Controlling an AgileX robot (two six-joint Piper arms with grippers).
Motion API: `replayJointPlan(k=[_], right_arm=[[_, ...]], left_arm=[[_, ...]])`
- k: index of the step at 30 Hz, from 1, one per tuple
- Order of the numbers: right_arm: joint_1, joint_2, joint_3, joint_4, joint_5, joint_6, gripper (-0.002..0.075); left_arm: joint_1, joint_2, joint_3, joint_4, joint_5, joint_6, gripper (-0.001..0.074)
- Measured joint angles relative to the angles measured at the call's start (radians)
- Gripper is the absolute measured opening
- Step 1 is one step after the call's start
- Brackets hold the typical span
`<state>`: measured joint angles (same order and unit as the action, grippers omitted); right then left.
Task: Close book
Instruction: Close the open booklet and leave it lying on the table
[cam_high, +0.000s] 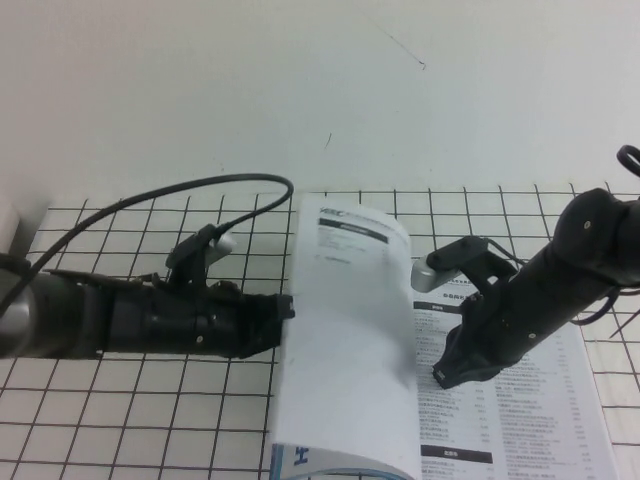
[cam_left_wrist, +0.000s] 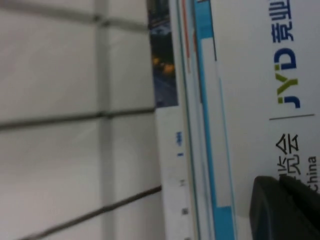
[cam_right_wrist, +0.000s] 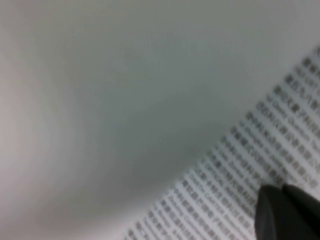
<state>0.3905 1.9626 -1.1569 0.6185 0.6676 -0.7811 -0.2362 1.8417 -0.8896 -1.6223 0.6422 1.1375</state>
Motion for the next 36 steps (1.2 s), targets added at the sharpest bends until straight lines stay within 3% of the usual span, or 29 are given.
replayJointPlan(k=[7,18,27,36], right_arm=[[0.0,-0.055,0.0,-0.03,-0.016,0.017,-0.0003],[-0.02,-0.38,-0.125,-0.47,0.189,0.349,-0.0003],[-0.02,-0.819,-0.113,-0.484,0.285,0.443,-0.0003],[-0.02,-1.344,0.125,-0.534,0.257,0.457,-0.0003]], left_arm=[[-0.067,-0.109,-0.143,0.013,0.081,-0.067,-0.0004],[-0.099,-0.389,-0.275,0.295,0.106,-0.241,-0.0004],[-0.099,-0.774,-0.275,0.739,0.174,-0.507,-0.0004],[-0.099,-1.19,-0.203,1.219,0.279,-0.873,-0.0004]])
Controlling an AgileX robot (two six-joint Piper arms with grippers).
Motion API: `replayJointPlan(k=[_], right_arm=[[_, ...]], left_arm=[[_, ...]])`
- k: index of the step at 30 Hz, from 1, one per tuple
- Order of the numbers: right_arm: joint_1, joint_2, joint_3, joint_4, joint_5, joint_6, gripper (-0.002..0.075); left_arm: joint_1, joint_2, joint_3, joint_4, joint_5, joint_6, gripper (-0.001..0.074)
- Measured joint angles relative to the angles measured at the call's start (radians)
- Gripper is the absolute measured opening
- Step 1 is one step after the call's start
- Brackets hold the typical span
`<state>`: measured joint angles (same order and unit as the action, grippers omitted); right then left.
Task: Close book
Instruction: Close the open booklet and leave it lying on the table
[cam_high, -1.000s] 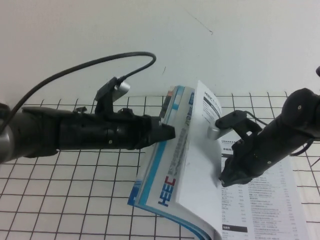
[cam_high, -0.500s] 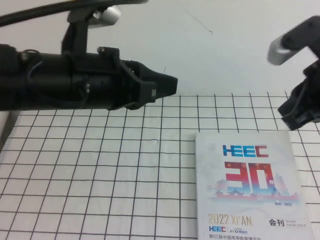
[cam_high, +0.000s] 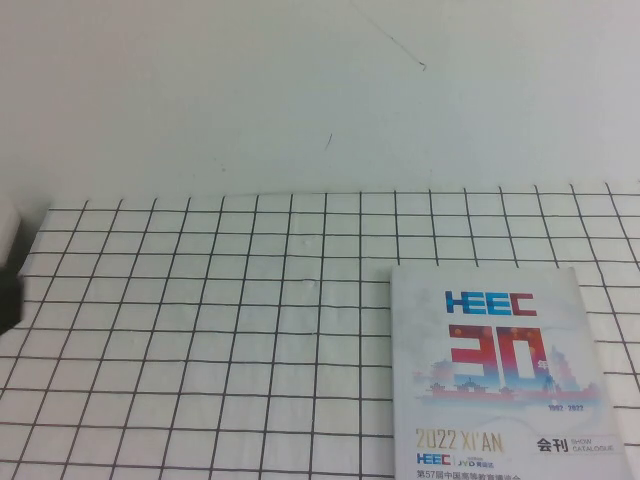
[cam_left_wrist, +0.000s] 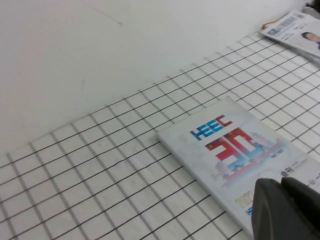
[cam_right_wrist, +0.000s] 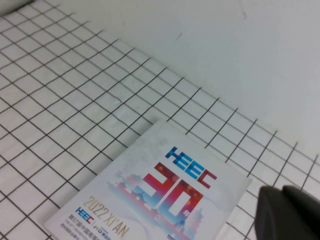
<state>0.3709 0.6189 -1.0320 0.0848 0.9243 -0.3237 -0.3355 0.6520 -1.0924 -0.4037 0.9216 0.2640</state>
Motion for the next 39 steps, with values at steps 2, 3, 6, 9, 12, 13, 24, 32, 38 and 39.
replayJointPlan(k=[2,3,6,9,12,13,24,32,38,39], right_arm=[[0.0,-0.123,0.073,-0.028,-0.02,0.02,-0.0003],[0.0,-0.174,0.109,-0.04,-0.033,0.027,-0.0003],[0.0,-0.258,0.196,-0.061,-0.055,0.036,-0.0003],[0.0,-0.268,0.273,-0.068,-0.101,0.037,-0.0003],[0.0,-0.268,0.363,-0.07,-0.203,0.035,-0.0003],[0.0,-0.268,0.388,-0.07,-0.237,0.035,-0.0003],[0.0,-0.268,0.607,-0.072,-0.423,0.029,-0.0003],[0.0,-0.268,0.716,-0.074,-0.423,0.029,-0.0003],[0.0,-0.268,0.763,-0.074,-0.423,0.028,-0.0003],[0.0,-0.268,0.769,-0.074,-0.421,0.028,-0.0003]], left_arm=[[0.0,-0.107,0.066,0.106,0.006,-0.093,-0.0004],[0.0,-0.161,0.094,0.158,0.006,-0.129,-0.0004],[0.0,-0.27,0.204,0.295,-0.02,-0.244,-0.0004],[0.0,-0.309,0.322,0.379,-0.069,-0.293,-0.0004],[0.0,-0.309,0.429,0.397,-0.168,-0.311,-0.0004],[0.0,-0.309,0.466,0.397,-0.214,-0.313,-0.0004],[0.0,-0.309,0.711,0.411,-0.404,-0.318,-0.0004],[0.0,-0.309,0.84,0.411,-0.405,-0.309,-0.0004],[0.0,-0.309,0.914,0.411,-0.431,-0.307,-0.0004],[0.0,-0.309,0.926,0.411,-0.454,-0.307,-0.0004]])
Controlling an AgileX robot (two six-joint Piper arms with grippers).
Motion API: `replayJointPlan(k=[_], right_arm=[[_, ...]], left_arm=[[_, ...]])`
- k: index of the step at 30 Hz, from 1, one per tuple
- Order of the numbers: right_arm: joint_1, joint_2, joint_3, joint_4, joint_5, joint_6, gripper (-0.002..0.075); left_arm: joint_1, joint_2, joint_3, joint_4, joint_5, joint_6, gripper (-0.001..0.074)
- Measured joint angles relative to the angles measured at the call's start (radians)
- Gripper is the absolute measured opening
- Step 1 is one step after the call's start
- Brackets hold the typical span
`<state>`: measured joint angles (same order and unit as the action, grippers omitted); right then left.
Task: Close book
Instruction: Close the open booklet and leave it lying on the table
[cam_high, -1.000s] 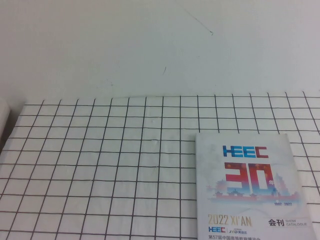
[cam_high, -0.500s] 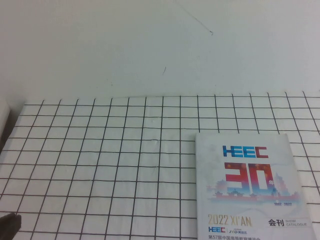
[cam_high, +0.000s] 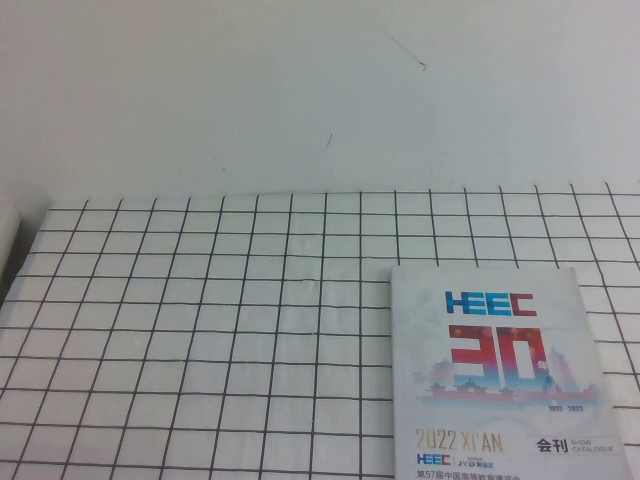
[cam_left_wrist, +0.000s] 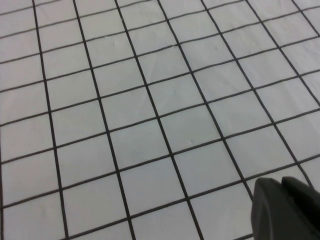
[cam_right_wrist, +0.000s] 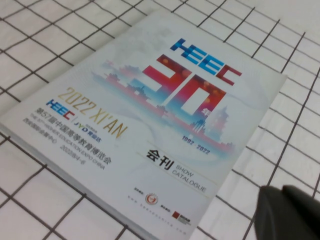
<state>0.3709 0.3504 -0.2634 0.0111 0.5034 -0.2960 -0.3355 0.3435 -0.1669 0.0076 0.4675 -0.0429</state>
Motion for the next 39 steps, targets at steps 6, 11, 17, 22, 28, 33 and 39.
replayJointPlan(k=[6,11,17,22,28,33,39], right_arm=[[0.0,0.0,0.03,0.0,0.029,0.0,-0.0003],[0.0,0.0,0.034,0.0,0.058,0.0,-0.0003],[0.0,0.0,0.034,-0.002,0.063,0.0,-0.0003],[0.0,0.0,0.034,-0.004,0.063,0.0,-0.0003],[0.0,0.0,0.034,-0.004,0.064,0.0,-0.0003],[0.0,0.0,0.034,-0.004,0.065,0.0,-0.0003],[0.0,0.0,0.034,-0.004,0.065,0.0,-0.0003]], left_arm=[[0.0,-0.074,0.04,-0.037,-0.035,0.0,-0.0004],[0.011,-0.222,0.077,-0.042,-0.051,0.005,-0.0004],[0.134,-0.338,0.179,-0.031,-0.141,0.007,-0.0004],[0.242,-0.352,0.185,-0.031,-0.16,0.007,-0.0004],[0.27,-0.354,0.185,-0.031,-0.153,0.007,-0.0004],[0.27,-0.354,0.185,-0.031,-0.153,0.007,-0.0004],[0.27,-0.355,0.185,-0.031,-0.151,0.007,-0.0004]])
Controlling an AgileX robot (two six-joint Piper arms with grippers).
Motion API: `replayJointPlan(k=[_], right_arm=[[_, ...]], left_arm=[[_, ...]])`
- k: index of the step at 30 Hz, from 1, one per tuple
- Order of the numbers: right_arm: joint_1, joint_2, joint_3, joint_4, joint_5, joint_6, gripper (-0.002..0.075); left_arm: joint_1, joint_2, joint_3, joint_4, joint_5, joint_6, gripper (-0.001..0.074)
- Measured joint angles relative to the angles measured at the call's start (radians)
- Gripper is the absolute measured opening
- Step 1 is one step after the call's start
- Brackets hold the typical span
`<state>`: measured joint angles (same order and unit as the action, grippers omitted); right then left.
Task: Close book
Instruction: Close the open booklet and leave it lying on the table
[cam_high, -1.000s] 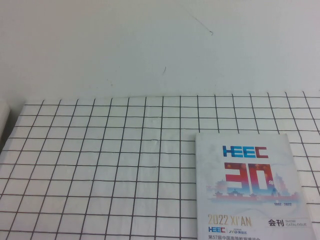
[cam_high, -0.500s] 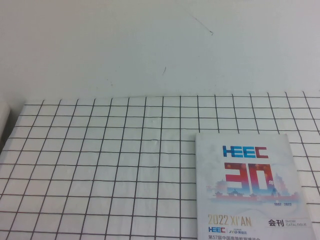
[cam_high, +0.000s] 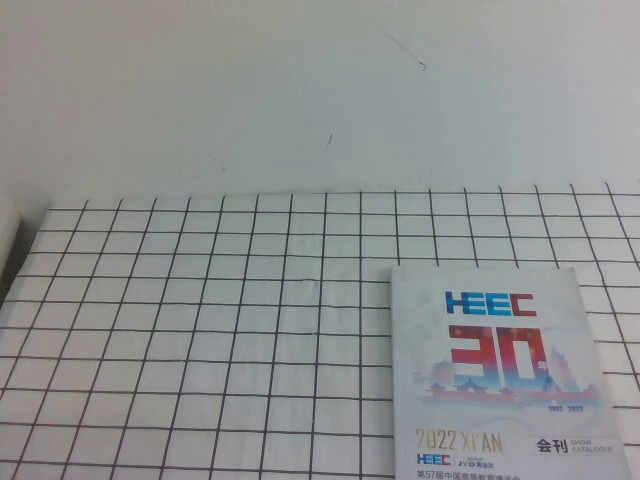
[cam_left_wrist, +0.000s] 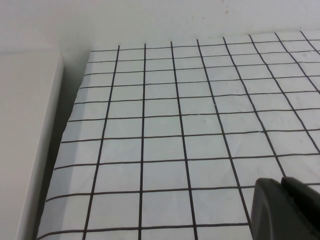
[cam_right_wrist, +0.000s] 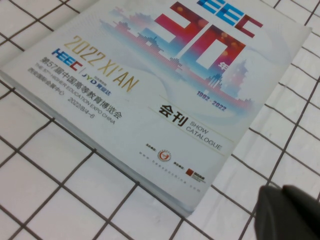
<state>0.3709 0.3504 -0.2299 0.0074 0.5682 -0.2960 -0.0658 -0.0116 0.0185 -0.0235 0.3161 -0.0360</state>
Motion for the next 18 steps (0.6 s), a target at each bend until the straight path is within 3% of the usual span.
replayJointPlan(k=[13,18], right_arm=[[0.0,-0.018,0.0,-0.007,0.0,0.0,-0.0003],[-0.02,-0.113,0.0,-0.146,-0.03,-0.002,-0.0003]], left_arm=[[0.0,0.0,0.0,0.0,0.0,0.026,-0.0004],[0.0,0.0,0.0,0.0,0.0,0.026,-0.0004]])
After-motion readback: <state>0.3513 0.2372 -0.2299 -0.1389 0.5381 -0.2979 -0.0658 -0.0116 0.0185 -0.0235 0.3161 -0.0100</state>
